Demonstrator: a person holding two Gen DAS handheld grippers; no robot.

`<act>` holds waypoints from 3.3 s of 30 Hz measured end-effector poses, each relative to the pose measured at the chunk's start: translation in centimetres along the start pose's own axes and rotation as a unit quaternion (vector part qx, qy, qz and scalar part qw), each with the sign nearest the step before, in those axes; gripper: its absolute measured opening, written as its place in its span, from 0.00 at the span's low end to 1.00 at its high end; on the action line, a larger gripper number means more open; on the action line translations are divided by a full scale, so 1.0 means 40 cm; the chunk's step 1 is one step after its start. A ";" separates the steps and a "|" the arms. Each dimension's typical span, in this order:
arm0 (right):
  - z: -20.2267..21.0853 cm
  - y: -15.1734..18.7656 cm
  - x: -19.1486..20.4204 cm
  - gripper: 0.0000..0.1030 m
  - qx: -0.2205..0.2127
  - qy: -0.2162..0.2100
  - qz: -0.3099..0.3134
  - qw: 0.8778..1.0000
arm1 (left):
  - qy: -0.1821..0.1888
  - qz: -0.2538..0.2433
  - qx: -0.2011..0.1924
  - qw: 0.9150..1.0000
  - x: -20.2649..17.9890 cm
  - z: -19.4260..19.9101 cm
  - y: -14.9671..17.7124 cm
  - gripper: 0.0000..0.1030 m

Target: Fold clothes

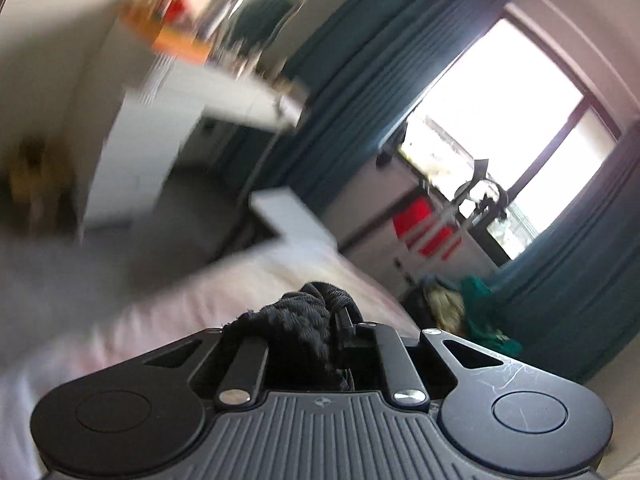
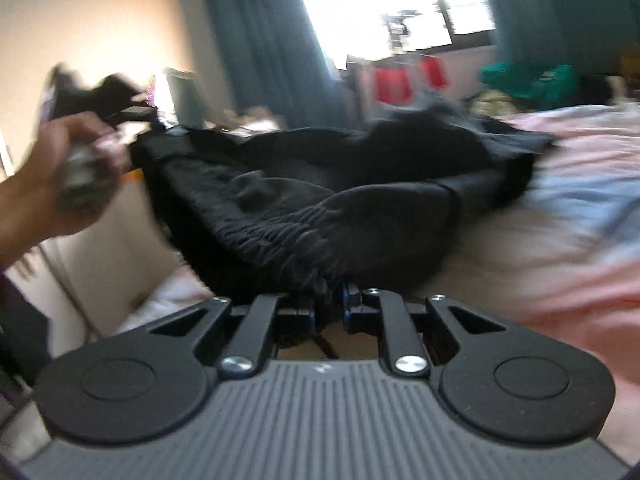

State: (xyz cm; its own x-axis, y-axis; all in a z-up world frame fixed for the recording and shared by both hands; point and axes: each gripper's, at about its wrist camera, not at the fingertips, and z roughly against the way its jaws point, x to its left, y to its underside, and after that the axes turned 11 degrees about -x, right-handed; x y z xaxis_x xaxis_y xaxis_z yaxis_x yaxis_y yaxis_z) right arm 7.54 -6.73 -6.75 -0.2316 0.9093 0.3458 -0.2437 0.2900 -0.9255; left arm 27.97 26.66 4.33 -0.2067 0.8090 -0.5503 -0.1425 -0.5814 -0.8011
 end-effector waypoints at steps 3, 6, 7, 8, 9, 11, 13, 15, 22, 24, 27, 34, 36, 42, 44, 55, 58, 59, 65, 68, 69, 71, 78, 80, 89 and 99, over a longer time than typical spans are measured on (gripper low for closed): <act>-0.103 0.018 0.064 0.15 0.008 -0.036 -0.011 0.999 | -0.028 -0.055 -0.010 0.998 0.003 -0.085 -0.052 0.13; -0.193 0.073 0.102 0.15 0.027 -0.047 0.004 0.999 | -0.050 -0.076 0.033 0.995 0.055 -0.221 -0.034 0.13; -0.214 0.092 0.103 0.15 0.037 -0.048 0.004 0.998 | -0.057 -0.079 0.043 0.994 0.071 -0.251 -0.020 0.13; -0.235 0.111 0.101 0.15 0.048 -0.048 0.001 0.998 | -0.064 -0.083 0.053 0.993 0.087 -0.279 -0.005 0.14; -0.249 0.125 0.097 0.15 0.057 -0.048 -0.003 0.997 | -0.069 -0.090 0.061 0.992 0.106 -0.298 0.011 0.15; -0.257 0.135 0.093 0.15 0.060 -0.051 -0.004 0.997 | -0.069 -0.104 0.073 0.989 0.139 -0.326 0.040 0.19; -0.258 0.136 0.094 0.18 0.056 -0.057 -0.001 0.997 | -0.068 -0.110 0.074 0.989 0.160 -0.350 0.049 0.21; -0.251 0.134 0.097 0.21 0.054 -0.063 -0.001 0.997 | -0.062 -0.106 0.077 0.989 0.166 -0.345 0.056 0.30; -0.180 0.112 0.126 0.92 0.055 -0.103 -0.019 0.993 | -0.015 -0.127 0.116 0.985 0.192 -0.172 0.074 0.86; -0.146 0.109 0.143 0.92 0.054 -0.100 -0.010 0.994 | -0.010 -0.132 0.110 0.985 0.200 -0.090 0.077 0.89; -0.084 0.096 0.145 0.91 0.050 -0.095 0.004 0.994 | -0.010 -0.152 0.088 0.984 0.216 0.026 0.091 0.94; 0.042 0.011 0.084 0.91 0.016 -0.067 0.027 0.997 | 0.016 -0.218 0.038 0.975 0.125 0.324 0.142 0.94; 0.087 -0.027 0.051 0.91 -0.002 -0.055 0.034 0.998 | 0.042 -0.219 0.023 0.974 0.079 0.406 0.170 0.95; 0.189 -0.172 -0.074 0.91 -0.050 0.001 0.087 0.995 | 0.106 -0.235 0.003 0.966 -0.084 0.579 0.271 0.95; 0.204 -0.214 -0.120 0.91 -0.059 0.022 0.106 0.992 | 0.116 -0.235 0.002 0.965 -0.130 0.608 0.306 0.95; 0.258 -0.206 -0.321 0.91 -0.063 0.106 0.083 0.989 | 0.130 -0.273 0.033 0.953 -0.155 0.618 0.541 0.96; 0.253 -0.217 -0.313 0.91 -0.069 0.102 0.073 0.990 | 0.145 -0.288 0.036 0.946 -0.165 0.614 0.573 0.96; 0.259 -0.218 -0.307 0.91 -0.074 0.103 0.077 0.989 | 0.150 -0.293 0.038 0.944 -0.166 0.613 0.583 0.96; 0.271 -0.217 -0.311 0.91 -0.071 0.128 0.075 0.986 | 0.156 -0.333 0.044 0.929 -0.185 0.605 0.634 0.95; 0.270 -0.223 -0.338 0.91 -0.076 0.148 0.069 0.984 | 0.162 -0.360 0.034 0.918 -0.227 0.570 0.646 0.95; 0.267 -0.223 -0.349 0.91 -0.078 0.154 0.066 0.983 | 0.164 -0.373 0.030 0.913 -0.248 0.551 0.648 0.95; 0.254 -0.222 -0.375 0.91 -0.073 0.169 0.056 0.981 | 0.165 -0.397 0.020 0.903 -0.295 0.505 0.650 0.95; 0.212 -0.207 -0.472 0.91 -0.058 0.207 0.021 0.976 | 0.182 -0.434 -0.009 0.882 -0.562 0.214 0.663 0.93; 0.196 -0.201 -0.504 0.91 -0.052 0.216 0.006 0.975 | 0.163 -0.447 -0.003 0.880 -0.641 0.109 0.685 0.92; 0.119 -0.159 -0.628 0.91 -0.022 0.249 -0.048 0.967 | 0.034 -0.507 0.035 0.861 -0.881 -0.283 0.815 0.79; 0.091 -0.146 -0.669 0.91 -0.022 0.265 -0.051 0.963 | 0.058 -0.507 0.026 0.859 -0.908 -0.260 0.825 0.02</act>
State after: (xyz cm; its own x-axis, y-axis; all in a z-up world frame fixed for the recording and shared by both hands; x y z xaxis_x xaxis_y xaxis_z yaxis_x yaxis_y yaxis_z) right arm 11.72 -33.82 -10.04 0.3075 0.8968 0.3180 -0.1974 0.3871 -0.9007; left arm 40.85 -21.01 -4.56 0.1478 0.9034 0.4026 -0.2365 0.4275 -0.8725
